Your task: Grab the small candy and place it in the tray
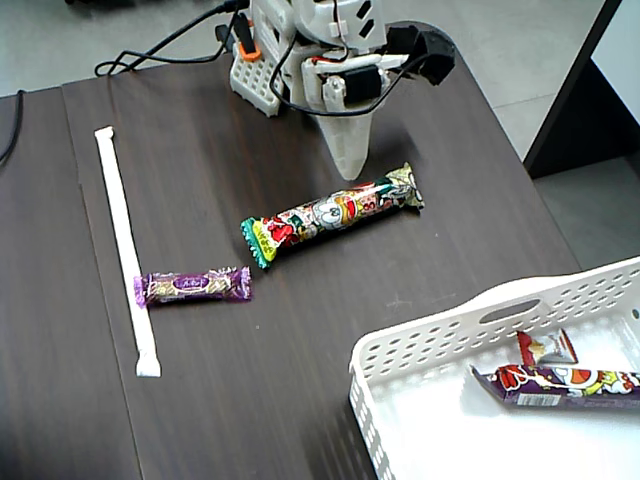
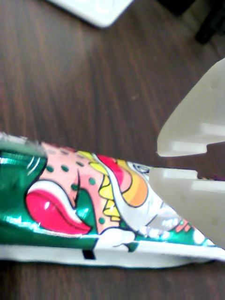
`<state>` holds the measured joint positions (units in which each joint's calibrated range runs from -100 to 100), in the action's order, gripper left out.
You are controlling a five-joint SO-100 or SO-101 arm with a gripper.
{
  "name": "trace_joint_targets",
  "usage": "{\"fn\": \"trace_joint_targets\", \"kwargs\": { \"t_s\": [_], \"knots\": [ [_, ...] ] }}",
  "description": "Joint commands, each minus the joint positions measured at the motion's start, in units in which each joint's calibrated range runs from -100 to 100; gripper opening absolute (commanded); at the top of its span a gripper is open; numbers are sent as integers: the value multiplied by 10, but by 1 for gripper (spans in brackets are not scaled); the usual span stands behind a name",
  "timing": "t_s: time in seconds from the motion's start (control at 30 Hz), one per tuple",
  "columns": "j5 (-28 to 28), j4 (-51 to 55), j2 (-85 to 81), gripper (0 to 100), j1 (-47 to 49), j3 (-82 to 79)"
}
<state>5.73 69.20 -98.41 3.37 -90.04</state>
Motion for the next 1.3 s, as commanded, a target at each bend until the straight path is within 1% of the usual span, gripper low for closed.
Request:
{"fn": "trace_joint_targets", "kwargs": {
  "t_s": [0.0,0.23,1.27],
  "knots": [
    [-3,4,-10,1,6,4],
    [-1,13,-11,1,7,-36],
    [0,13,-11,1,4,-36]
  ]
}}
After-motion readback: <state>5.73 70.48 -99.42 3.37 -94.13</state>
